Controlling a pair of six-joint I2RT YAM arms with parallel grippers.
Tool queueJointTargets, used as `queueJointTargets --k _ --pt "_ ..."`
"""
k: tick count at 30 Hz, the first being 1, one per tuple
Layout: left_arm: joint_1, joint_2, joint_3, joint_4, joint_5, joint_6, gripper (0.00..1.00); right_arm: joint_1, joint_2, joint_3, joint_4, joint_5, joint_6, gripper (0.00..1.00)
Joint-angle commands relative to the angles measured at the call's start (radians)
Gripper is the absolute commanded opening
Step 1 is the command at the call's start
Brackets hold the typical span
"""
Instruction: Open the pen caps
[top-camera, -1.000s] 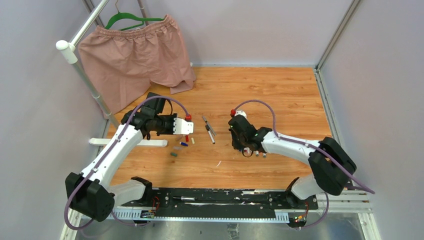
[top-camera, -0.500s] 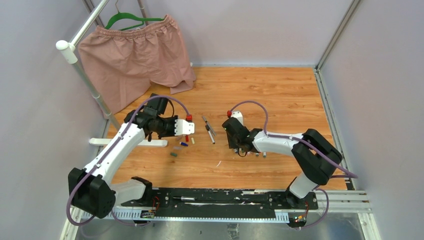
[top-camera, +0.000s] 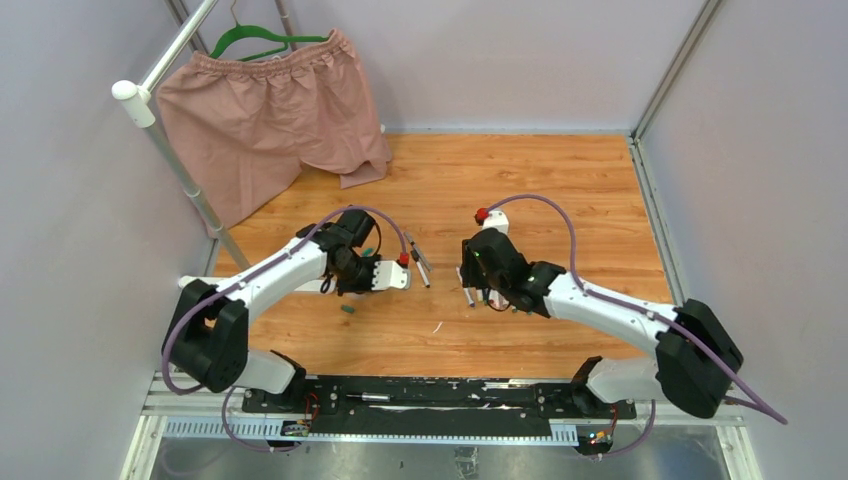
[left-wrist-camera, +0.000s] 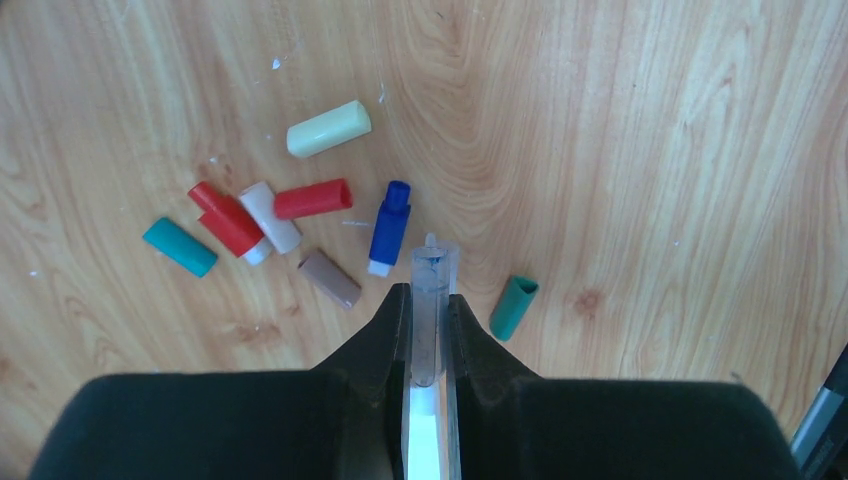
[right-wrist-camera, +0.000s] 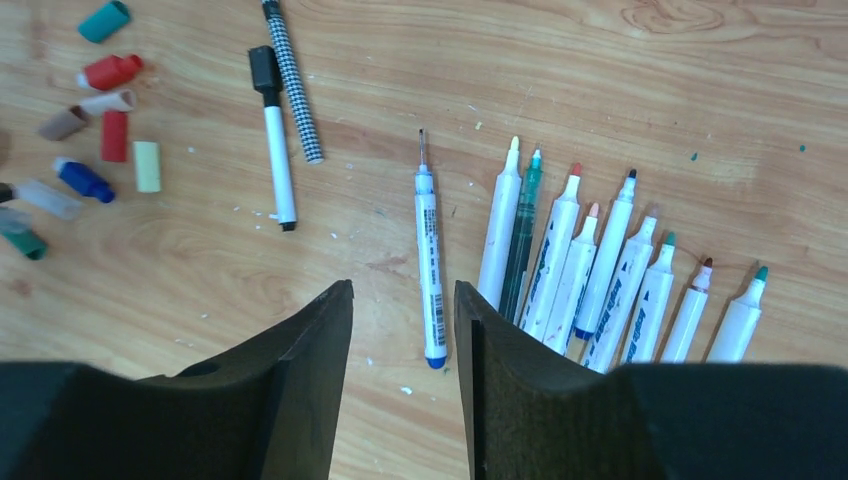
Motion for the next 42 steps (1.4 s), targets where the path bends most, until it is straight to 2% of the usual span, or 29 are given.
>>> queueJointTargets --k 1,8,12,16,20,23,26,27,30,36,39,42 --pt "-0.026 0.046 -0.017 0.068 -0.003 -0.075 0.09 0.002 -0.092 -0.048 -0.078 -0.019 0.048 0.49" --pt "-0.065 0.03 -0.12 0.204 0.018 -0.137 0.26 -0.026 -0.181 -0.112 -0.084 -0.064 0.069 0.53" --pt "-0.067 0.045 -0.124 0.213 -0.002 -0.141 0.33 -0.029 -0.192 -0.114 -0.09 -0.076 0.062 0.53" --pt "-0.066 0.024 -0.127 0.223 -0.015 -0.146 0.46 -0.031 -0.176 -0.093 -0.097 -0.087 0.044 0.53" --pt "-0.065 -0.015 -0.061 0.148 0.004 -0.167 0.49 -0.04 -0.132 -0.048 -0.097 -0.118 0.01 0.54" --pt "-0.065 -0.081 0.024 0.06 0.013 -0.186 0.65 -0.054 -0.069 0.014 -0.097 -0.163 -0.035 0.56" --pt "-0.063 -0.139 0.126 -0.023 0.001 -0.22 0.93 -0.07 0.021 0.097 -0.097 -0.212 -0.083 0.57" --pt "-0.058 -0.153 0.153 -0.044 -0.009 -0.226 0.99 -0.071 0.057 0.127 -0.091 -0.227 -0.1 0.58" --pt "-0.011 -0.185 0.222 -0.096 0.004 -0.254 1.0 -0.073 0.197 0.238 -0.096 -0.266 -0.15 0.59" --pt "0.163 -0.215 0.28 -0.104 0.023 -0.336 1.0 -0.072 0.507 0.515 -0.164 -0.334 -0.216 0.58" --pt "0.221 -0.228 0.293 -0.104 0.026 -0.375 1.0 -0.072 0.607 0.608 -0.175 -0.335 -0.237 0.54" --pt "0.231 -0.248 0.279 -0.105 0.026 -0.384 1.0 -0.076 0.681 0.686 -0.195 -0.331 -0.246 0.49"
